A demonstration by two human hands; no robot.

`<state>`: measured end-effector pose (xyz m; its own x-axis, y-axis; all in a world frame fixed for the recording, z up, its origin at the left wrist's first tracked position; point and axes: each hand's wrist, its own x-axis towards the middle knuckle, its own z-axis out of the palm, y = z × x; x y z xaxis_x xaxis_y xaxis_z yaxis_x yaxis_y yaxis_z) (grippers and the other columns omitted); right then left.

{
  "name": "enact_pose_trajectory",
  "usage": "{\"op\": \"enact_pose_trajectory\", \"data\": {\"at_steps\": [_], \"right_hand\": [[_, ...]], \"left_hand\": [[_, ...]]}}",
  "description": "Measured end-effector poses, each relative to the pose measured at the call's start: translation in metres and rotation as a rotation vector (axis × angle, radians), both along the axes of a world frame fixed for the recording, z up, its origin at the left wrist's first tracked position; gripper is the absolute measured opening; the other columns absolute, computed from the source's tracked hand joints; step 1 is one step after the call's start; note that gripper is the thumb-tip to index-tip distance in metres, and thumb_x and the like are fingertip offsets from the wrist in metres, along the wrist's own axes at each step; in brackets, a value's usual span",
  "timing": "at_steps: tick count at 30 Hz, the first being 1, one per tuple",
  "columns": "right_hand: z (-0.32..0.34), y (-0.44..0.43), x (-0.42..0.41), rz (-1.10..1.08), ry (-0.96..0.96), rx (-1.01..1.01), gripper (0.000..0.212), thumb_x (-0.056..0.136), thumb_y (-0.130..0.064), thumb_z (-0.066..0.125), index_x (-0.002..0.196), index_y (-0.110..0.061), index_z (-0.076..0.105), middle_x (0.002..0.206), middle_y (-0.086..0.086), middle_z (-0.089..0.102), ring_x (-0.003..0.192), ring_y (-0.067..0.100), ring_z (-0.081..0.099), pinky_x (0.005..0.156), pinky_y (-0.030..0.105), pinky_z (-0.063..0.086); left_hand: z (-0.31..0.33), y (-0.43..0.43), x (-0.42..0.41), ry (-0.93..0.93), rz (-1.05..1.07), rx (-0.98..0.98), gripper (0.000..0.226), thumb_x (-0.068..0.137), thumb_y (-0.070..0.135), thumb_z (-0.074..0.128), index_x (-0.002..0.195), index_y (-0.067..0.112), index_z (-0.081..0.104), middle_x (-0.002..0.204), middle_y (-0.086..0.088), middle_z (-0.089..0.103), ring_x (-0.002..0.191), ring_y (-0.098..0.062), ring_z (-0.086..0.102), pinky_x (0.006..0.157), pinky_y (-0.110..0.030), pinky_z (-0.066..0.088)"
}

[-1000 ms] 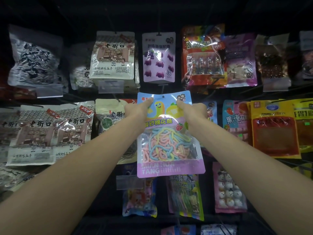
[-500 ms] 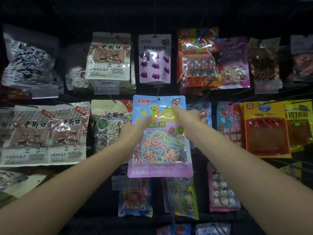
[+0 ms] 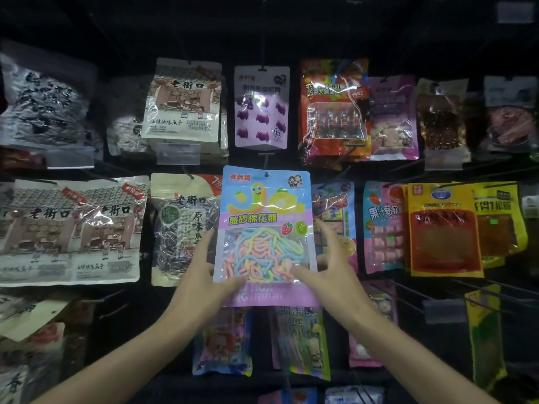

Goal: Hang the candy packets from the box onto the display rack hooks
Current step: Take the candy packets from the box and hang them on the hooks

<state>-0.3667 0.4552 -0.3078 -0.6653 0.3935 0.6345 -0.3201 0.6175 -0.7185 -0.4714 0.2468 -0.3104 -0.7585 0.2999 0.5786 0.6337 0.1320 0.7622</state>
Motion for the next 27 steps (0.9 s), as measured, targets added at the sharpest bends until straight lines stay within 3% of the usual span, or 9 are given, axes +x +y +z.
{"op": "enact_pose_trajectory", "data": {"at_steps": [2, 5, 8, 12, 14, 17, 21, 24, 27], "right_hand": [[-0.006, -0.003, 0.005, -0.006, -0.019, 0.058, 0.072, 0.091, -0.040, 0.078, 0.143, -0.062, 0.035, 0.113, -0.019, 0.068, 0.101, 0.007, 0.071, 0.090, 0.045, 0.062], [-0.005, -0.006, 0.008, -0.004, -0.020, 0.097, 0.072, 0.092, -0.041, 0.078, 0.151, -0.057, 0.040, 0.114, -0.040, 0.054, 0.111, -0.003, 0.062, 0.092, 0.029, 0.058], [0.004, -0.004, 0.004, -0.030, -0.029, 0.126, 0.076, 0.093, -0.040, 0.077, 0.157, -0.051, 0.038, 0.129, -0.030, 0.055, 0.095, -0.011, 0.057, 0.073, 0.012, 0.047], [0.019, -0.002, -0.004, -0.062, -0.055, 0.123, 0.081, 0.091, -0.037, 0.078, 0.161, -0.042, 0.038, 0.143, -0.013, 0.058, 0.090, 0.004, 0.065, 0.082, 0.033, 0.062], [0.027, -0.002, -0.009, -0.068, -0.091, 0.114, 0.082, 0.091, -0.034, 0.077, 0.162, -0.037, 0.037, 0.147, -0.009, 0.057, 0.086, 0.006, 0.068, 0.073, 0.030, 0.062], [0.040, 0.000, -0.018, -0.121, -0.144, 0.156, 0.077, 0.092, -0.030, 0.077, 0.160, -0.029, 0.042, 0.147, -0.003, 0.060, 0.097, 0.012, 0.059, 0.081, 0.031, 0.053], [0.052, 0.004, -0.032, -0.183, -0.235, 0.183, 0.064, 0.090, -0.029, 0.078, 0.150, -0.025, 0.053, 0.116, -0.002, 0.062, 0.105, 0.019, 0.059, 0.098, 0.045, 0.055], [0.058, 0.006, -0.047, -0.219, -0.287, 0.197, 0.066, 0.089, -0.032, 0.079, 0.149, -0.024, 0.052, 0.117, -0.002, 0.060, 0.111, 0.023, 0.065, 0.096, 0.049, 0.058], [0.061, 0.012, -0.063, -0.245, -0.307, 0.214, 0.066, 0.088, -0.031, 0.079, 0.148, -0.022, 0.053, 0.131, 0.003, 0.064, 0.115, 0.025, 0.065, 0.097, 0.049, 0.058]], "left_hand": [[-0.002, 0.002, 0.004, 0.060, 0.003, 0.030, 0.097, 0.087, 0.016, 0.084, 0.156, 0.050, 0.025, 0.105, 0.007, 0.072, 0.087, 0.006, 0.071, 0.058, -0.020, 0.059], [-0.004, 0.006, 0.001, 0.103, 0.006, 0.049, 0.083, 0.089, 0.015, 0.083, 0.150, 0.049, 0.037, 0.108, 0.012, 0.073, 0.091, 0.008, 0.071, 0.061, -0.019, 0.059], [-0.002, 0.012, -0.001, 0.103, 0.021, 0.042, 0.067, 0.091, 0.015, 0.080, 0.144, 0.039, 0.046, 0.116, 0.014, 0.069, 0.089, 0.014, 0.067, 0.060, -0.014, 0.055], [0.011, 0.020, -0.004, 0.084, 0.025, 0.036, 0.056, 0.093, 0.015, 0.077, 0.135, 0.039, 0.048, 0.108, 0.017, 0.065, 0.075, -0.008, 0.073, 0.051, -0.020, 0.054], [0.018, 0.024, -0.010, 0.088, 0.052, 0.003, 0.060, 0.093, 0.017, 0.077, 0.144, 0.034, 0.050, 0.106, 0.020, 0.062, 0.079, -0.013, 0.071, 0.056, -0.026, 0.054], [0.029, 0.031, -0.023, 0.054, 0.095, -0.061, 0.062, 0.092, 0.016, 0.076, 0.147, 0.026, 0.051, 0.101, 0.022, 0.059, 0.083, -0.020, 0.069, 0.058, -0.031, 0.054], [0.041, 0.040, -0.038, 0.009, 0.110, -0.141, 0.047, 0.092, 0.012, 0.073, 0.132, 0.028, 0.054, 0.105, 0.006, 0.065, 0.085, -0.025, 0.070, 0.048, -0.032, 0.056], [0.047, 0.048, -0.052, -0.002, 0.118, -0.184, 0.050, 0.091, 0.011, 0.072, 0.137, 0.020, 0.056, 0.112, -0.003, 0.070, 0.089, -0.029, 0.073, 0.051, -0.036, 0.059], [0.052, 0.057, -0.065, -0.075, 0.114, -0.172, 0.059, 0.089, 0.006, 0.072, 0.144, 0.018, 0.054, 0.115, -0.010, 0.071, 0.088, -0.035, 0.075, 0.062, -0.054, 0.065]]}}
